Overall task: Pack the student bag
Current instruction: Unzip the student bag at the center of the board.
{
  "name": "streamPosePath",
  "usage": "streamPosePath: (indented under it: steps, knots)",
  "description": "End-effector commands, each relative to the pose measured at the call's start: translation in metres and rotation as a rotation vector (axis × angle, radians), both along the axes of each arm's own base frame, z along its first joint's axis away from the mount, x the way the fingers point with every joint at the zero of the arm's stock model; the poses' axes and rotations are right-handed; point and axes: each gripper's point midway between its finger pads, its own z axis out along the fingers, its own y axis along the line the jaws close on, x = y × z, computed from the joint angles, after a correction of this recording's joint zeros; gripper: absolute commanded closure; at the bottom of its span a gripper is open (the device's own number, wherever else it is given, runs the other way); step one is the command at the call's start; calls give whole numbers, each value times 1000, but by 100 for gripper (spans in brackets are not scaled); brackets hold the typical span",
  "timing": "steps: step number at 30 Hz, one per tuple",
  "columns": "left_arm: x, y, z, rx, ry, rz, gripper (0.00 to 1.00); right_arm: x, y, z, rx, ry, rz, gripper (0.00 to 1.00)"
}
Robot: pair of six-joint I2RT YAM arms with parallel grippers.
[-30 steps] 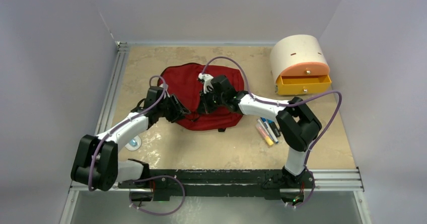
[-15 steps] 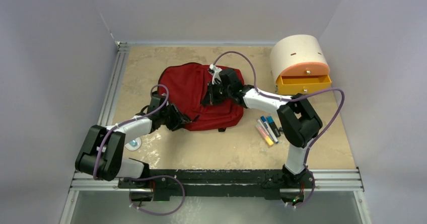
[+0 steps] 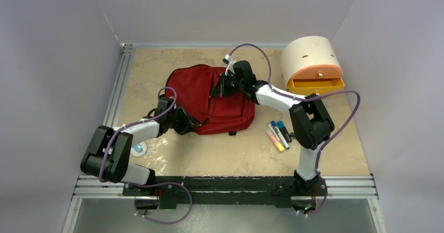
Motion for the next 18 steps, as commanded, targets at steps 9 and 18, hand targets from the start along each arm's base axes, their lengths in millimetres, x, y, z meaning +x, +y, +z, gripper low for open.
streamPosePath:
  steps: [9,18]
  knots:
    - [-26,24,-41,148,127,24,66,82,-3,53,67,-167,-193,100]
    - [-27,27,-43,167,125,18,66,125,-17,58,58,-223,-312,100]
